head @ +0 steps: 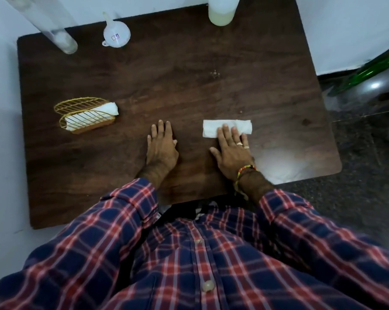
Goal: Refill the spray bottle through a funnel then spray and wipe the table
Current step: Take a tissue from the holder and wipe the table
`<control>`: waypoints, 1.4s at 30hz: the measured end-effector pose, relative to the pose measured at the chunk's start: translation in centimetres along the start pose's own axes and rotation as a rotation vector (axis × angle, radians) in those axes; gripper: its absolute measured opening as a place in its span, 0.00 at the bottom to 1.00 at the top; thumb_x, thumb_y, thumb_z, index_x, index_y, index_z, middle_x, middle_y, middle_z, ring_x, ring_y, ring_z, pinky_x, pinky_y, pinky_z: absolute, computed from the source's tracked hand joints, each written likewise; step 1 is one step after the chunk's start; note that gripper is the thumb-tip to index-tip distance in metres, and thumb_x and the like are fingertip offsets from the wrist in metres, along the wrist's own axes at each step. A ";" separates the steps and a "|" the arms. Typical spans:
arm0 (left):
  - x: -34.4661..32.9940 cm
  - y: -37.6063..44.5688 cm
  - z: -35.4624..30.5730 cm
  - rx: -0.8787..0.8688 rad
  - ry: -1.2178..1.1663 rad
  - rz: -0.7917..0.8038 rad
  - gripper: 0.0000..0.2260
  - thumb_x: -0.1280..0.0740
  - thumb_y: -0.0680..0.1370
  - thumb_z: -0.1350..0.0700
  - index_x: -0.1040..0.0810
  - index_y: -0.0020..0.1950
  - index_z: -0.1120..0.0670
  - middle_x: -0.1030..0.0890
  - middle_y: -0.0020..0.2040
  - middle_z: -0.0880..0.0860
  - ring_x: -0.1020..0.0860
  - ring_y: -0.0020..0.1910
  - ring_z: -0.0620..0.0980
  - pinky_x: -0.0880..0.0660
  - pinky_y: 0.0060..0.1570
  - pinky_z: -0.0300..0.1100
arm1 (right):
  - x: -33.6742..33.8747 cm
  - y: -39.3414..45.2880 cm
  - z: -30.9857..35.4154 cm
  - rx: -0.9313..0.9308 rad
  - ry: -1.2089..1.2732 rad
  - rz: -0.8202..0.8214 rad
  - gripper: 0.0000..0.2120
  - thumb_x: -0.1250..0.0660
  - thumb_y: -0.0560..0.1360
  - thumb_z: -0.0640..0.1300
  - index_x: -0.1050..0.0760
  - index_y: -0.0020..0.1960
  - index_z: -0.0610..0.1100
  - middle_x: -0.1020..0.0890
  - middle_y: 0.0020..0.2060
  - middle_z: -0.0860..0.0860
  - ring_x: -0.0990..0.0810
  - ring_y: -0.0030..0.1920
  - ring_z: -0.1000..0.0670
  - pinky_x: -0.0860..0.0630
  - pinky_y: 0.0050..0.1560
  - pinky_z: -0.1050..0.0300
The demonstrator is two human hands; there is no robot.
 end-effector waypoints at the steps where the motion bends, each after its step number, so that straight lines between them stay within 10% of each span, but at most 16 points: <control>1: 0.1 0.3 -0.4 0.009 0.000 0.002 0.27 0.44 0.83 0.56 0.52 0.80 0.55 0.53 0.81 0.55 0.55 0.79 0.56 0.53 0.77 0.53 | 0.7 1.4 0.2 0.000 -0.004 -0.005 0.32 0.51 0.83 0.59 0.52 0.81 0.43 0.49 0.80 0.45 0.52 0.80 0.41 0.58 0.77 0.42; 7: 1.5 2.9 -2.4 0.051 -0.016 0.028 0.30 0.42 0.83 0.54 0.54 0.80 0.55 0.56 0.81 0.54 0.57 0.79 0.56 0.55 0.76 0.54 | 1.4 2.5 2.6 0.262 -0.078 0.053 0.31 0.51 0.83 0.59 0.52 0.81 0.45 0.50 0.80 0.46 0.52 0.80 0.42 0.61 0.77 0.44; 16: 3.2 6.1 -4.2 0.211 0.060 0.237 0.51 0.22 0.69 0.47 0.52 0.80 0.58 0.51 0.80 0.59 0.49 0.78 0.63 0.40 0.73 0.58 | 3.9 9.2 2.1 0.131 -0.030 -0.016 0.32 0.51 0.83 0.57 0.52 0.81 0.42 0.50 0.80 0.44 0.52 0.80 0.40 0.59 0.77 0.43; 42: 4.3 7.3 -4.6 0.243 0.090 0.304 0.49 0.20 0.66 0.49 0.44 0.78 0.58 0.46 0.79 0.61 0.45 0.77 0.64 0.38 0.72 0.57 | 6.4 14.2 -1.6 -0.010 -0.048 -0.058 0.34 0.53 0.82 0.60 0.54 0.81 0.42 0.51 0.80 0.44 0.52 0.79 0.35 0.57 0.76 0.38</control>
Point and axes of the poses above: each hand's wrist, its own y-axis towards the middle knuckle, its own x-axis out of the back of the hand, z = x × y, the point moved 2 cm from there along y, towards the middle knuckle
